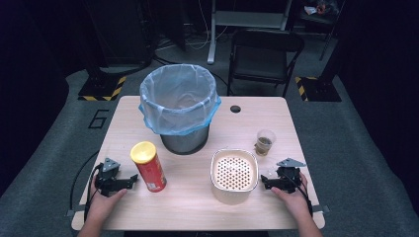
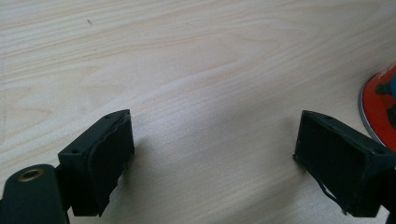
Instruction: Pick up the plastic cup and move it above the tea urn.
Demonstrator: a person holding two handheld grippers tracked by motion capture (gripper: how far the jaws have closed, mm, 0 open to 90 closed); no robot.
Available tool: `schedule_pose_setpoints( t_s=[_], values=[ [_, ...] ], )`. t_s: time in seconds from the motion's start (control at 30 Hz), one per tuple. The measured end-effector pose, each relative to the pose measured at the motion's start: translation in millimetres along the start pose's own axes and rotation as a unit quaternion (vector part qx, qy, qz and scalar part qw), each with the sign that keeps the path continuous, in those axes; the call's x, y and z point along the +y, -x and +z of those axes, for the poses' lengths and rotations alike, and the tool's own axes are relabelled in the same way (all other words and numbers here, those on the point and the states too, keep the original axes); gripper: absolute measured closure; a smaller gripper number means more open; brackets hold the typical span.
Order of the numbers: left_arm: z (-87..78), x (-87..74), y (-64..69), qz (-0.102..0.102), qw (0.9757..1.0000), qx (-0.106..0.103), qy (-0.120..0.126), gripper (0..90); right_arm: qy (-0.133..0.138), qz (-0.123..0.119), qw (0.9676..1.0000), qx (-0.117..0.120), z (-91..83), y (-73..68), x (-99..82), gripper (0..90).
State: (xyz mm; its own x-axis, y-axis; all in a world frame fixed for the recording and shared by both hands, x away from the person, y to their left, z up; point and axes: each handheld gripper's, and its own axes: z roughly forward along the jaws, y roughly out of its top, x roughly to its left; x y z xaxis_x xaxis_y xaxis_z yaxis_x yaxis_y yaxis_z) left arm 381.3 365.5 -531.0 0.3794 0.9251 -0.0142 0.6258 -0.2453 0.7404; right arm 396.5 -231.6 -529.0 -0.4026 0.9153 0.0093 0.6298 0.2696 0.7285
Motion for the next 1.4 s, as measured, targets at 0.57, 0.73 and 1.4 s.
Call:
schedule_pose_setpoints(
  t_s=[0.57,0.73,1.4],
  values=[
    [0.4,0.1,0.1,-0.002,1.0,0.001,0.001,11.3,0.022,0.009,0.9996,0.012,-17.8,-1.5,18.3,23.3],
    [0.1,0.0,0.0,0.002,1.0,0.003,0.002,11.3,0.036,-0.022,0.9991,0.007,-29.3,1.6,50.5,14.1],
    [0.1,0.0,0.0,0.002,1.0,0.003,0.002,11.3,0.044,-0.03,0.9984,0.018,10.8,18.7,102.1,13.2]
  ],
)
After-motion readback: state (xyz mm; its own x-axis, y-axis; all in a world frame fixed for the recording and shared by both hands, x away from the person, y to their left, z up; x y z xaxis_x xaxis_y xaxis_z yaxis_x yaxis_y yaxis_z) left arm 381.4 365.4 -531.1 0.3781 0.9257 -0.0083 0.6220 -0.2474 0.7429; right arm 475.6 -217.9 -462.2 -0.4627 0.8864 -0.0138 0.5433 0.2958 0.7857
